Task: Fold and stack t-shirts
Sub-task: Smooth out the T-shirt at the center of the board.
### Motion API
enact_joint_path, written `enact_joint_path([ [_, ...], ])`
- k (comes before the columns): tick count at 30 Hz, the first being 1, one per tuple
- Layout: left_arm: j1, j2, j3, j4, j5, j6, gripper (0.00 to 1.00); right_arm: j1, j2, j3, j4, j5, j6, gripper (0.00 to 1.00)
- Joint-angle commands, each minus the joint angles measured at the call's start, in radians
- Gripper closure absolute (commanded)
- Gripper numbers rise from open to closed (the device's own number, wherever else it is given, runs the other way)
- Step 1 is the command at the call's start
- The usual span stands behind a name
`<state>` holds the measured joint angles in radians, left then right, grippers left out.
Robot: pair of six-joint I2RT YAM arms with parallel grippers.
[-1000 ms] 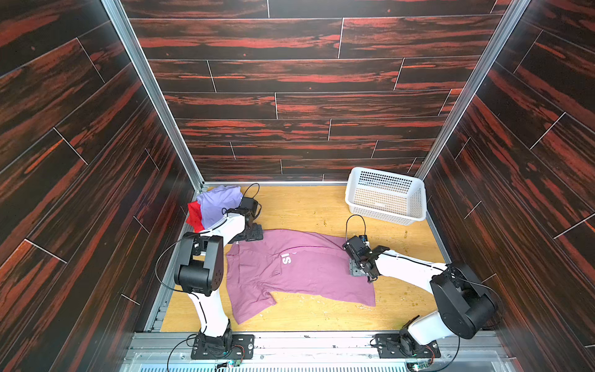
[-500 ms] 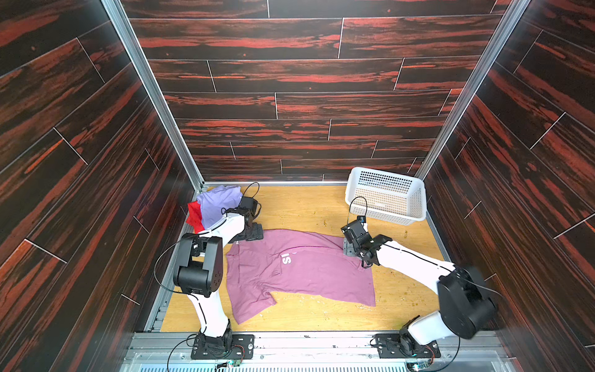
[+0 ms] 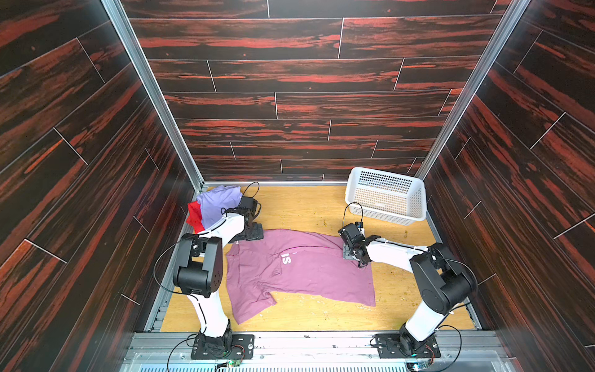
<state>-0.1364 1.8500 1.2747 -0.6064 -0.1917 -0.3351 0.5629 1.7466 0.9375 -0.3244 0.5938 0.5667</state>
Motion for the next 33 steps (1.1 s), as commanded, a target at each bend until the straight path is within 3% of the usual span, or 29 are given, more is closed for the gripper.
enact_joint_path([
  [1,0.008,-0.017,0.006,-0.032,-0.015,0.013,0.0,-0.011,0.059,0.036,0.013,-0.029,-0.006,0.18],
  [15,0.014,-0.018,0.009,-0.039,-0.019,0.019,0.0,-0.038,0.246,0.237,0.001,0.025,-0.066,0.18],
  [22,0.014,-0.092,-0.031,-0.017,0.023,0.007,0.0,-0.037,0.06,0.157,0.099,0.045,-0.099,0.15],
  [27,0.01,-0.29,-0.154,0.022,0.111,-0.042,0.0,-0.036,-0.094,0.121,0.124,0.036,-0.104,0.14],
  [33,-0.023,-0.47,-0.272,-0.072,0.058,-0.109,0.0,-0.014,-0.16,0.101,0.069,-0.026,-0.116,0.13],
])
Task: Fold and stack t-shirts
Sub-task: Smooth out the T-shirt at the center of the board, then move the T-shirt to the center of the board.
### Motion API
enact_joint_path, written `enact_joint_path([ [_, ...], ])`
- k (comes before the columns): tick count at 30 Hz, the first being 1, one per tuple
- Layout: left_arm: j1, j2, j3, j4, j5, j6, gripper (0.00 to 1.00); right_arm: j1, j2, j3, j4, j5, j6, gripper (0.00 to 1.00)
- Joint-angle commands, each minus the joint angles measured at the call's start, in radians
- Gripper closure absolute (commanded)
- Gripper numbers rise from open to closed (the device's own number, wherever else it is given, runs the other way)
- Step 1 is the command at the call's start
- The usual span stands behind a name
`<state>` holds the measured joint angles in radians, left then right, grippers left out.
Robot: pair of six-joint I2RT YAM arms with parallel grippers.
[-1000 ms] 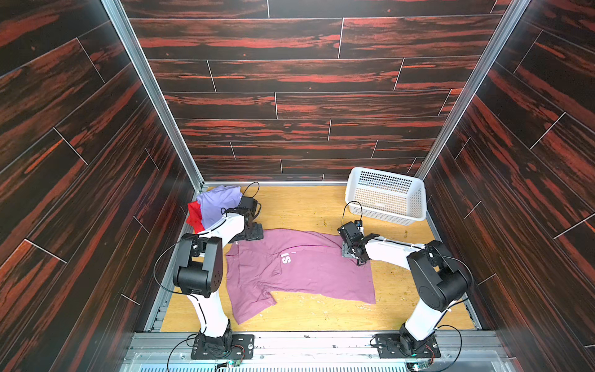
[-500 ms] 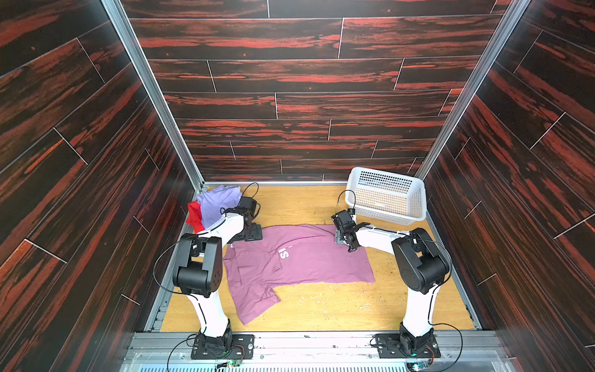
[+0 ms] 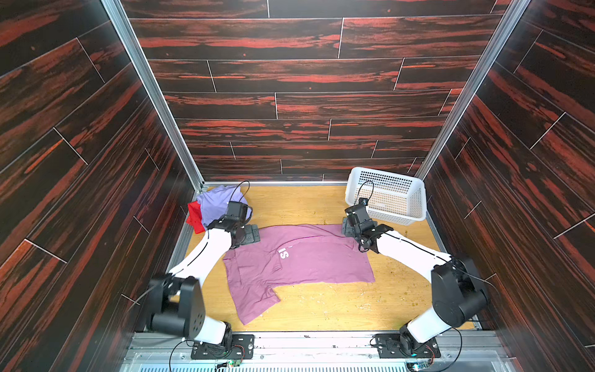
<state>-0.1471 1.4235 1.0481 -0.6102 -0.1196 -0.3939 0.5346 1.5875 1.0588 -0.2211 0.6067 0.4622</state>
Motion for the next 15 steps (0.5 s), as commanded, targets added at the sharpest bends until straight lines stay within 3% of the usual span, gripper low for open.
enact_joint_path([
  [1,-0.018,-0.058,-0.055,-0.121,-0.002,-0.069,0.0,0.024,0.0,-0.03,-0.034,-0.05,-0.014,0.13],
  [5,-0.049,-0.115,-0.122,-0.191,0.01,-0.157,0.0,0.064,0.039,-0.048,-0.02,-0.138,0.003,0.14],
  [9,-0.076,-0.146,-0.214,-0.118,0.029,-0.227,0.0,0.135,0.12,-0.031,-0.001,-0.16,0.028,0.14],
  [15,-0.078,0.057,-0.181,-0.022,0.04,-0.217,0.0,0.18,0.205,0.0,-0.011,-0.175,0.053,0.14],
])
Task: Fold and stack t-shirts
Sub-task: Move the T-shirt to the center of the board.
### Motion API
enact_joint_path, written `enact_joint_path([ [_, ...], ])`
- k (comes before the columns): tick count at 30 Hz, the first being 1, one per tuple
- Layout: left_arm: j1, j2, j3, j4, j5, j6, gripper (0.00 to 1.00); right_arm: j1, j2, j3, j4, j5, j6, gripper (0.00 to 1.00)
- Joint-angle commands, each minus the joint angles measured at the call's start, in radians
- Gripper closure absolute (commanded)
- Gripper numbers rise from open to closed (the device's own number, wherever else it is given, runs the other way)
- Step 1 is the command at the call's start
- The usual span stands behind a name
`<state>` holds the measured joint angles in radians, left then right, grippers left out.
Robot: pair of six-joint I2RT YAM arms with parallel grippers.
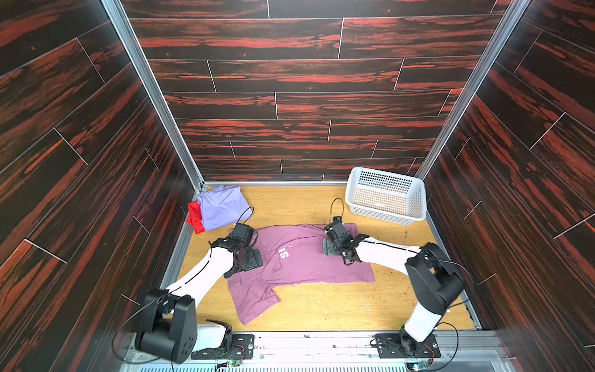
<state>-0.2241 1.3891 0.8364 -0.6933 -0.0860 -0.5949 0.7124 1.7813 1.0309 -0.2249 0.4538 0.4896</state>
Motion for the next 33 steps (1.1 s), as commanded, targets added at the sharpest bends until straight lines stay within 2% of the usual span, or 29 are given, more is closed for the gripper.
enact_joint_path([
  [1,-0.001,0.127,0.043,0.081,0.013,-0.013,0.0,0.002,0.013,0.028,-0.011,-0.023,0.03,0.14],
  [4,0.001,0.236,0.083,0.156,0.037,-0.013,0.0,0.002,0.019,0.024,-0.025,-0.02,0.04,0.14],
  [9,0.015,0.391,0.153,0.175,0.061,0.009,0.0,0.002,0.029,0.029,-0.052,0.0,0.047,0.14],
  [14,0.069,0.465,0.176,0.198,0.075,0.031,0.0,0.001,0.071,0.062,-0.079,0.001,0.049,0.13],
  [26,0.114,0.536,0.371,0.158,0.051,0.111,0.0,-0.02,0.191,0.182,-0.121,0.057,0.036,0.13],
  [30,0.115,0.511,0.398,0.157,0.052,0.131,0.0,-0.037,0.202,0.203,-0.125,0.077,0.024,0.13],
  [33,0.116,0.442,0.381,0.147,0.049,0.15,0.0,-0.041,0.183,0.204,-0.128,0.086,0.016,0.13],
])
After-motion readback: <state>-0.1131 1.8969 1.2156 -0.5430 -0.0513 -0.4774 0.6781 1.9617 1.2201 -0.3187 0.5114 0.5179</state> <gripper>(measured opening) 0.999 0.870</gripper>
